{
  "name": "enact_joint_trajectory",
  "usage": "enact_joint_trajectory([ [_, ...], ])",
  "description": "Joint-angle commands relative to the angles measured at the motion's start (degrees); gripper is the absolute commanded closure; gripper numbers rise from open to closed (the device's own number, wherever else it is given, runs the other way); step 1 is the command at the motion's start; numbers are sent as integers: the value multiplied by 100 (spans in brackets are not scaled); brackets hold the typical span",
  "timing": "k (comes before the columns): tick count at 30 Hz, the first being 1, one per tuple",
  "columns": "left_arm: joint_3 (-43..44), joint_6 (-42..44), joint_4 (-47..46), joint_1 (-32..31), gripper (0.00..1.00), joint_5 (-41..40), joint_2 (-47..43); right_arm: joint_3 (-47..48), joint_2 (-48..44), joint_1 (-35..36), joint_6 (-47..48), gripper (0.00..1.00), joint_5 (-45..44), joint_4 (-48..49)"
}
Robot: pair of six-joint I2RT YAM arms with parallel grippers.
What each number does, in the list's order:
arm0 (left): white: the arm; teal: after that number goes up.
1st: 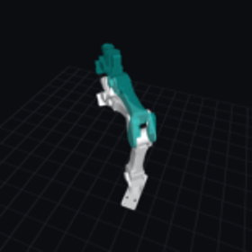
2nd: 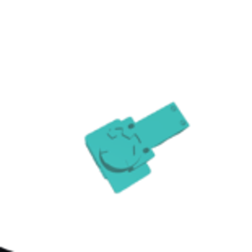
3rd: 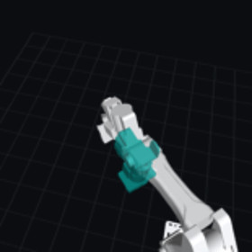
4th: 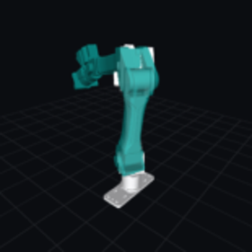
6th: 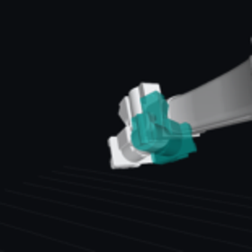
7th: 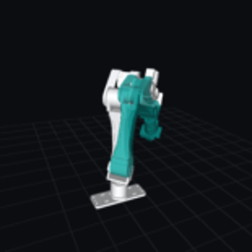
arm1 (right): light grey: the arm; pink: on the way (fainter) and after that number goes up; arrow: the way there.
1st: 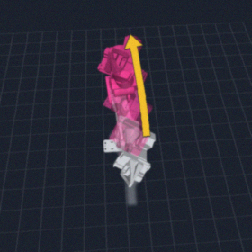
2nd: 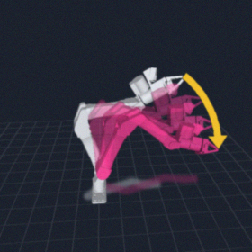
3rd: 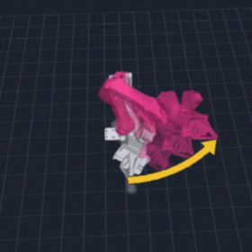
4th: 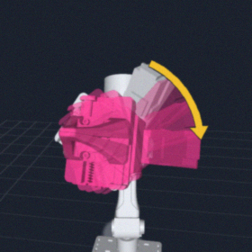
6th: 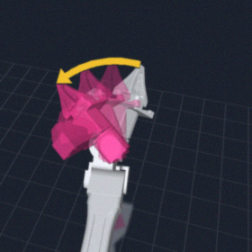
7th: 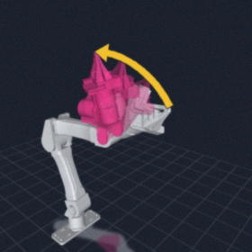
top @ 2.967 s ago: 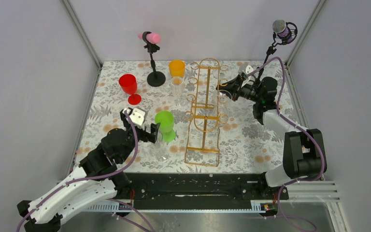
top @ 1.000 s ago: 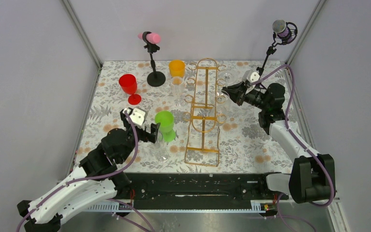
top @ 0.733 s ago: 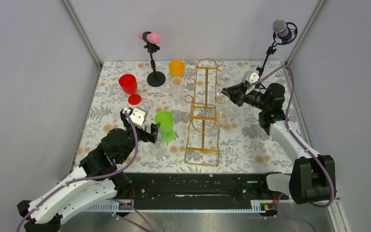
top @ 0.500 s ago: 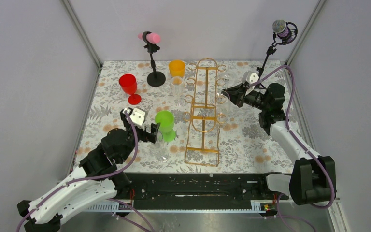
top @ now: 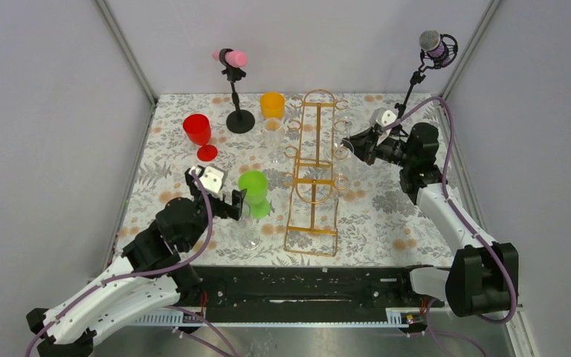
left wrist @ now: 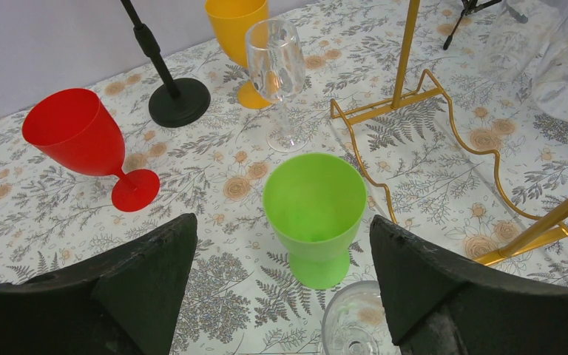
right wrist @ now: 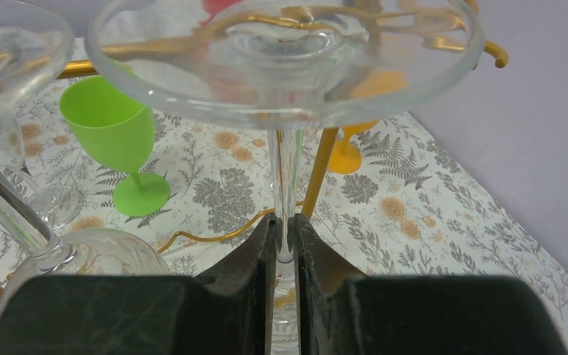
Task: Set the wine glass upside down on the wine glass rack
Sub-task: Adjust the wine glass in the wine rack.
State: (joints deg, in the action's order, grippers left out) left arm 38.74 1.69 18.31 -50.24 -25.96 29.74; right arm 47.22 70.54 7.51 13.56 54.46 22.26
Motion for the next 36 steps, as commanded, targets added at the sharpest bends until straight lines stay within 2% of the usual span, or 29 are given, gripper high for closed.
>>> enact_joint_trajectory([
  [1,-48,76,-322,22,13,-76,5,602,-98,79,434,100,32,-450],
  [9,-45,74,-328,30,13,-61,21,811,-60,137,531,100,-65,-707],
  [25,-49,77,-336,18,13,-66,26,1526,230,406,1411,100,-601,-2181],
  [36,-51,86,-328,19,13,-74,6,1535,328,470,1708,100,-866,-2658],
])
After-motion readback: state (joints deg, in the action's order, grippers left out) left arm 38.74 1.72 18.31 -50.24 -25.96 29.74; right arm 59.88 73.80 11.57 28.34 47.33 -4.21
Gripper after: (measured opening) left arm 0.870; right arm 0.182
